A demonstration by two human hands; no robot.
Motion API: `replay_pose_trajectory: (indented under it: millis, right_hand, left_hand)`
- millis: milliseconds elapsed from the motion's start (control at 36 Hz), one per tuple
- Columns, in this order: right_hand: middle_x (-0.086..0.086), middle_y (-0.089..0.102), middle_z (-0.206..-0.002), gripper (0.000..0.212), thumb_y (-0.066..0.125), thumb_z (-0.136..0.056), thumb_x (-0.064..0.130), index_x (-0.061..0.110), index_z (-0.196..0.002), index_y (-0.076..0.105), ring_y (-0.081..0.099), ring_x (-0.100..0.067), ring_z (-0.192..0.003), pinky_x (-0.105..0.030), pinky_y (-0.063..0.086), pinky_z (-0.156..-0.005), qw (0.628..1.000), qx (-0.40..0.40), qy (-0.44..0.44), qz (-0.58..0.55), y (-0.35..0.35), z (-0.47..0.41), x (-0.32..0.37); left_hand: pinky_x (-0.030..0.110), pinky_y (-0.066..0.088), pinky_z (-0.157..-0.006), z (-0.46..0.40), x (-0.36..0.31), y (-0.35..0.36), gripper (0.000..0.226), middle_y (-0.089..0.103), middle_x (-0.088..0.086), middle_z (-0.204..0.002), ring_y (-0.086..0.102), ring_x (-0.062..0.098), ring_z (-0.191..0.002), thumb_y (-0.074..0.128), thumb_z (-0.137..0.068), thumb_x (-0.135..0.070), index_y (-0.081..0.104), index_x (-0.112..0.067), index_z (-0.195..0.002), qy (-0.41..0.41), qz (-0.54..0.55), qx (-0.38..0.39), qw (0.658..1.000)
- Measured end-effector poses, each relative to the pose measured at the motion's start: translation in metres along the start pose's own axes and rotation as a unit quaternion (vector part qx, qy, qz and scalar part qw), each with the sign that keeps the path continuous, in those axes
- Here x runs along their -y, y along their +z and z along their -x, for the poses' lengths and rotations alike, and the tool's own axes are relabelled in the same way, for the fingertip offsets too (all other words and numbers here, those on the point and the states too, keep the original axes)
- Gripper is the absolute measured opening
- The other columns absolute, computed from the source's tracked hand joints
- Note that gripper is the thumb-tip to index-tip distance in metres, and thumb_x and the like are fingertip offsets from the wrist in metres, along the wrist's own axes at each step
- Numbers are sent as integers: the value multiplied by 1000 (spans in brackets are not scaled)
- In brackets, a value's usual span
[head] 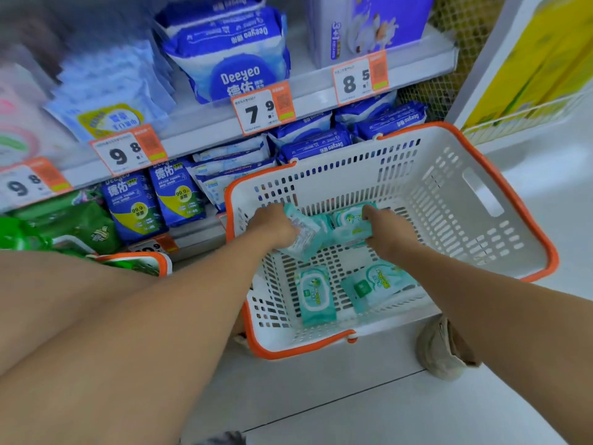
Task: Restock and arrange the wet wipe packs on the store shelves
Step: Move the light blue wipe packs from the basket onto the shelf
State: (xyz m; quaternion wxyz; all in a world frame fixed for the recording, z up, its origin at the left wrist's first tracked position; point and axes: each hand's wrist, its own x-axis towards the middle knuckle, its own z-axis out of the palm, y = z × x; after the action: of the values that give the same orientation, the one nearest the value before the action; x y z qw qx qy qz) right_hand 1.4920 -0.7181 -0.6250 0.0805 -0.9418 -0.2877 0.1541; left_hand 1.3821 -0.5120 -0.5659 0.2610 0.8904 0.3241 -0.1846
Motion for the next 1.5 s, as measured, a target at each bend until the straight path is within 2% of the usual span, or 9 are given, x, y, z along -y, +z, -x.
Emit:
replay_pose_trajectory:
  millis: [222, 306, 528, 667, 778, 889, 1083, 1306, 1500]
  right_hand:
    - [-10, 65, -114, 41, 74, -71, -1, 12, -108, 66, 58, -37, -106, -49, 53, -80, 917, -219, -327, 63, -159, -15, 7]
    - [-14, 62, -123, 46, 77, -66, -4, 11, -109, 68, 57, -38, -110, -47, 53, -88, 854, -300, -407, 121, -250, -6, 18]
    - [-14, 51, -120, 65, 81, -58, -14, 15, -113, 61, 51, -36, -108, -36, 40, -100, 716, -560, -417, 18, -348, 47, 23]
    - [-11, 51, -113, 43, 64, -79, -9, 15, -114, 61, 55, -38, -101, -40, 45, -97, 660, -607, -439, 52, -360, 51, 24]
    - [-10, 51, -110, 67, 77, -56, -23, 14, -111, 62, 55, -38, -98, -41, 47, -94, 662, -626, -410, 45, -361, 38, 33]
    - [-9, 52, -110, 51, 81, -70, -9, 16, -110, 62, 55, -35, -93, -41, 48, -85, 659, -625, -418, 18, -355, 25, 44]
    - [-9, 53, -108, 47, 82, -71, -2, 15, -110, 62, 56, -33, -92, -30, 42, -90, 665, -629, -401, -33, -349, 0, 77]
    - [-1, 65, -85, 35, 81, -74, 31, 17, -97, 58, 58, -23, -74, -32, 41, -63, 804, -519, -235, -168, -383, 4, 152]
    - [-16, 49, -130, 45, 67, -84, 29, 22, -129, 61, 60, -37, -107, -36, 47, -94, 903, -406, -111, -87, -446, -61, 242]
  left_hand:
    - [25, 57, -73, 47, -47, -190, 26, 72, 0, -102, 68, 17, -87, 75, -87, -23, 68, -15, -110, 162, 12, 45, 986]
    - [44, 58, -88, 75, -50, -253, 34, 76, 2, -99, 71, 25, -96, 84, -75, -33, 73, -18, -104, 198, 32, 7, 980]
    - [25, 56, -80, 125, -43, -268, 35, 74, 2, -98, 66, 14, -90, 78, -74, -24, 67, -14, -105, 338, 286, -174, 880]
    - [13, 50, -75, 140, -55, -257, 30, 72, -25, -95, 66, -7, -84, 77, -82, -33, 64, -51, -102, 419, 240, -347, 804]
    - [5, 42, -87, 148, -63, -262, 39, 53, -52, -109, 61, -8, -99, 70, -83, -27, 59, -46, -115, 422, 159, -510, 732]
    - [0, 34, -96, 137, -53, -276, 60, 45, -41, -130, 52, -5, -112, 72, -75, 6, 61, -29, -123, 388, 126, -582, 703]
    - [46, 51, -94, 109, -41, -291, 66, 55, -1, -141, 64, 34, -111, 67, -68, 18, 62, -14, -126, 349, 73, -614, 704]
    - [45, 55, -82, 90, -27, -305, 68, 55, 3, -143, 65, 36, -95, 71, -63, 16, 63, -13, -123, 298, 22, -637, 711]
    - [47, 54, -77, 77, -28, -315, 70, 59, 7, -139, 64, 37, -84, 74, -58, 15, 66, -13, -122, 240, 17, -652, 719]
